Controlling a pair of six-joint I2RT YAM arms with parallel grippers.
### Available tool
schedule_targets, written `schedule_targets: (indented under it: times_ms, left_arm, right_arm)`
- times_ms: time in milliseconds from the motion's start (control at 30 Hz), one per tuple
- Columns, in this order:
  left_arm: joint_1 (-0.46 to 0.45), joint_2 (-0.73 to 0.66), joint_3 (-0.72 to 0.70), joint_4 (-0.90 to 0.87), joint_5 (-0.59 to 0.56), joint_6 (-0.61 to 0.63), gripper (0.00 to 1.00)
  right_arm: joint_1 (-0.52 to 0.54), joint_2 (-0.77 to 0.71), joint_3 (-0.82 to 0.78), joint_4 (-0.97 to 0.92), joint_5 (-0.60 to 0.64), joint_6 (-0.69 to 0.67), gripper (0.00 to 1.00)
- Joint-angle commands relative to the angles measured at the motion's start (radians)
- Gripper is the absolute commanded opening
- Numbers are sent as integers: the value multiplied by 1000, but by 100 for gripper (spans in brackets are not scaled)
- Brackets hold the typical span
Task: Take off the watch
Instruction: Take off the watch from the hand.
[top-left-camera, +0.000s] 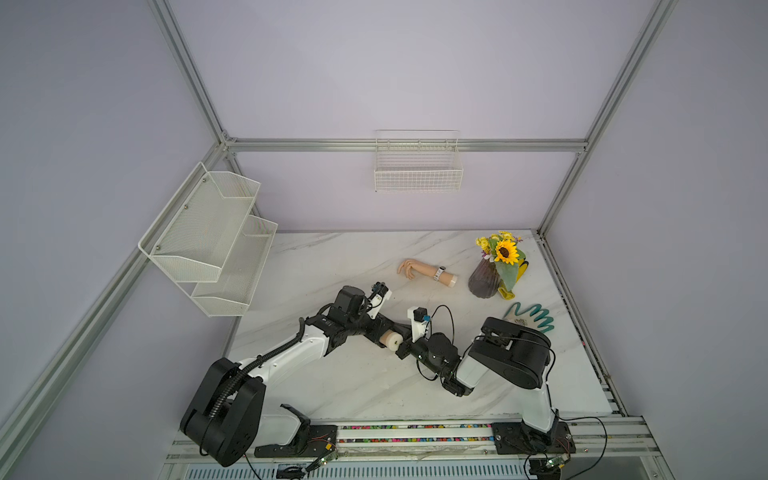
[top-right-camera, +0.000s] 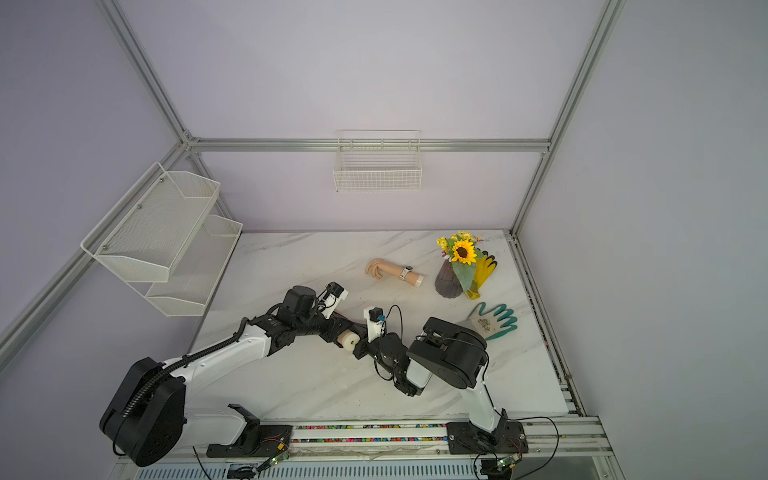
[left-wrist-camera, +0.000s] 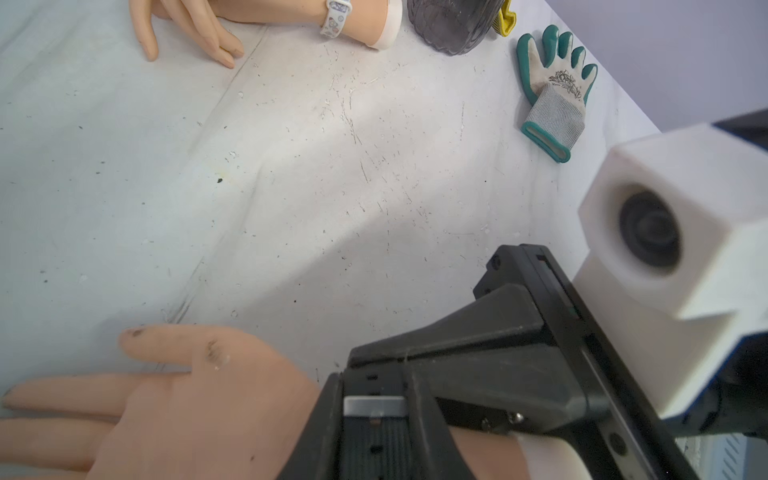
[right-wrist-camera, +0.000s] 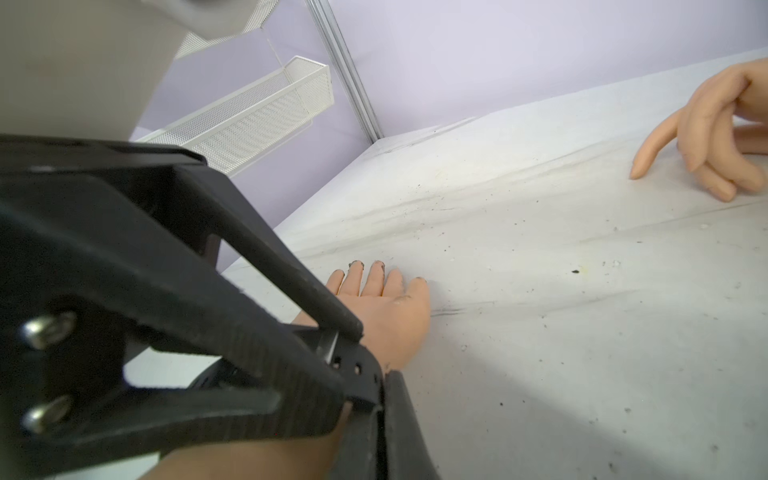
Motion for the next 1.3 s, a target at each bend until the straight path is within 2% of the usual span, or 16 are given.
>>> schedule_targets:
  times_ms: [0,200,300,767,867,1000,1167,1267]
  left_arm:
    - [32,-78,-1,-10,-26,-15,0]
    - [33,-100,-10,-9,-42,-15,0]
    - [34,-111,-11,-6,-46,-15,0]
    - [38,-129,-27,13,-40,-21,0]
    - [38,-119,-29,34,21,-17,0]
    - [38,-83,4,20,148,34,1]
    - [38,-88,20,24,210,73,1]
    - [37,-93,8,38,270,100,1]
  right_arm:
    - [-83,19,-21,-148,228,116,0]
    - [-103,6,-17,-267,306,216,0]
    - [-119,7,-19,-299,306,241,0]
    - [-130,5,-6,-355,326,277,0]
    - [-130,-6,-11,-260,246,162,0]
    - [-123,-60,9,-230,124,-31,1]
    - [-116,-170,-69,-92,-25,-216,24]
    - [-114,-219,-108,-60,-59,-295,35]
